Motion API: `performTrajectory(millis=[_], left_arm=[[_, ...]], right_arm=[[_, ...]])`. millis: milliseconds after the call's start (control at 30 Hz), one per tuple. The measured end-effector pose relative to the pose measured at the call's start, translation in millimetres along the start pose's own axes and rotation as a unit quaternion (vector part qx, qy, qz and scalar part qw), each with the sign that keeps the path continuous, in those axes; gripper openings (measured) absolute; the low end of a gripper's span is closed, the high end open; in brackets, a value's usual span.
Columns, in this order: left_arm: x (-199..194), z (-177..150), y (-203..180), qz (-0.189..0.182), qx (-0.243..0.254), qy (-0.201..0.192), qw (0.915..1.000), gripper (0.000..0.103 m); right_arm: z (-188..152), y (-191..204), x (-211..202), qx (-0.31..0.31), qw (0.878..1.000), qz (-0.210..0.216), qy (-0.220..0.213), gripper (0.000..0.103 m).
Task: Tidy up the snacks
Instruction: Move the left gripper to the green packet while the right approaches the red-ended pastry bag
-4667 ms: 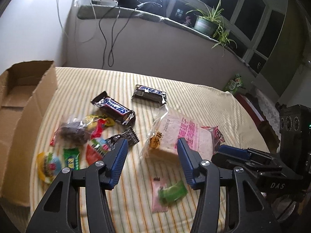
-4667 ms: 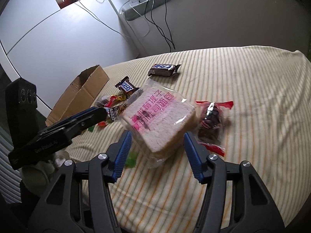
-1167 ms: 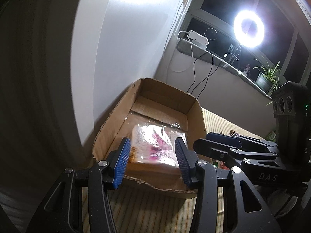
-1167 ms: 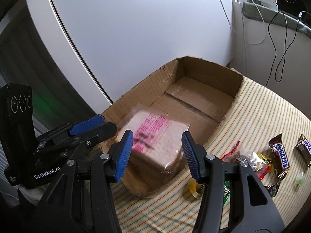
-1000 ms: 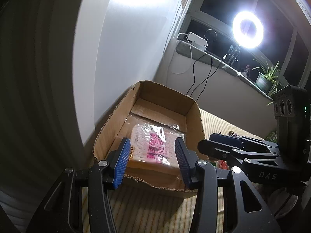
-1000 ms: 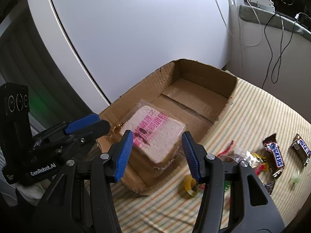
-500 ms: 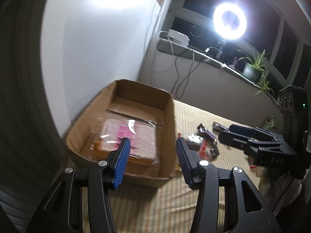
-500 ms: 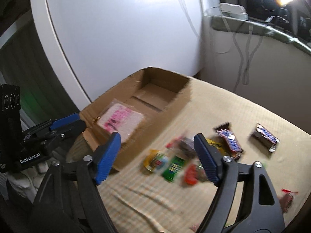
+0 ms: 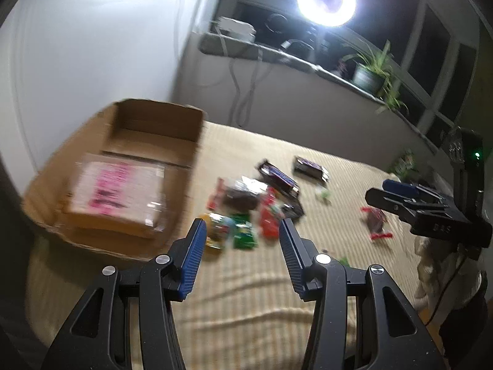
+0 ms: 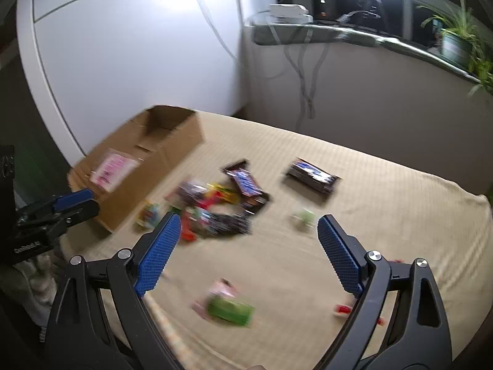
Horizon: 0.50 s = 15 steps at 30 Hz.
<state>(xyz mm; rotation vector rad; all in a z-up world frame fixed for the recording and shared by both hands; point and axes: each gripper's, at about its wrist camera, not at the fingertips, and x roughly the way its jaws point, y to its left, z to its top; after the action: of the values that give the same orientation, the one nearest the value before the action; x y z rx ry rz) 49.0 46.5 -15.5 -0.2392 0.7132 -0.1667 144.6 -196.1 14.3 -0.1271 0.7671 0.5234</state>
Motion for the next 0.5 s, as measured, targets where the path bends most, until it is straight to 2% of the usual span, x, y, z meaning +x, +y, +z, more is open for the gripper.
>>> performTrajectory(millis=[267, 500], left_arm=[[27, -18, -47, -0.036, 0.055, 0.043, 0.9969, 0.048], [47, -30, -89, -0.064, 0.122, 0.078, 0.9873, 0.043]], right_arm=[[-27, -53, -5, 0.021, 0.998, -0.049, 0.023, 0.093], [-47, -81, -3, 0.030, 0.997, -0.063, 0.041, 0.093]])
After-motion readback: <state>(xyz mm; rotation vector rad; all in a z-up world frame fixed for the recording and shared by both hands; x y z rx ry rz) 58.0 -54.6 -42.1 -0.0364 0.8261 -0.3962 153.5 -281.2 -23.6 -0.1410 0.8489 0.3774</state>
